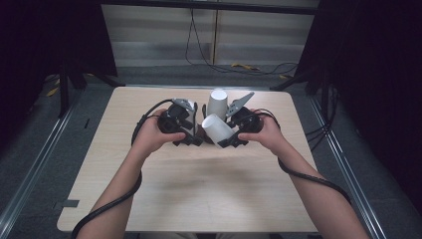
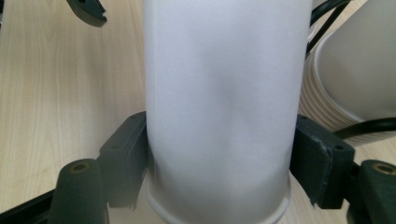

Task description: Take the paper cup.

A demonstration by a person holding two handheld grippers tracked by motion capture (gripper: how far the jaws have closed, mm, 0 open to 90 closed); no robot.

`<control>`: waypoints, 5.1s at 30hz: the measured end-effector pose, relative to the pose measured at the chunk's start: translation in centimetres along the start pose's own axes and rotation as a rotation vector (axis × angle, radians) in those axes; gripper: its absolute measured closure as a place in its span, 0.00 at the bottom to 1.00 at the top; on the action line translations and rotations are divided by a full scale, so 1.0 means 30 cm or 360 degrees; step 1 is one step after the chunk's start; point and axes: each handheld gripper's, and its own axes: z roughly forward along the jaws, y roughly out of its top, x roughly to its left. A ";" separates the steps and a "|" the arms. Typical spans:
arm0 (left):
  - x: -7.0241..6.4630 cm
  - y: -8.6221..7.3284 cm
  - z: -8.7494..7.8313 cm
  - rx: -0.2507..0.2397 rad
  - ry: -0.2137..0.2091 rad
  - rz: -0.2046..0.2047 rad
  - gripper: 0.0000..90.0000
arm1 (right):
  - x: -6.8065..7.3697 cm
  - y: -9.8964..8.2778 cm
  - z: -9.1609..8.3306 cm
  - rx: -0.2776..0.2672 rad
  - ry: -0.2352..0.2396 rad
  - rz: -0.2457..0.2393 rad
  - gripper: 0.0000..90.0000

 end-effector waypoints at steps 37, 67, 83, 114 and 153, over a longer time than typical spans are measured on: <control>-0.004 -0.016 0.027 0.0024 -0.0059 0.0013 0.23 | 0.011 0.017 0.000 0.0244 0.0019 -0.0122 0.30; -0.018 0.001 0.035 0.0075 -0.0077 0.0047 0.23 | 0.024 0.026 0.001 0.0403 0.0006 -0.0184 0.30; -0.019 0.003 0.030 0.0054 -0.0075 0.0048 0.23 | 0.029 0.051 -0.003 0.0493 0.0006 -0.0235 0.30; -0.026 0.039 0.049 0.0064 -0.0118 0.0094 0.23 | 0.042 0.085 -0.012 0.0621 0.0000 -0.0361 0.30; -0.042 0.062 0.098 0.0021 -0.0219 0.0037 0.24 | 0.064 0.106 -0.007 0.0593 0.0005 -0.0418 0.30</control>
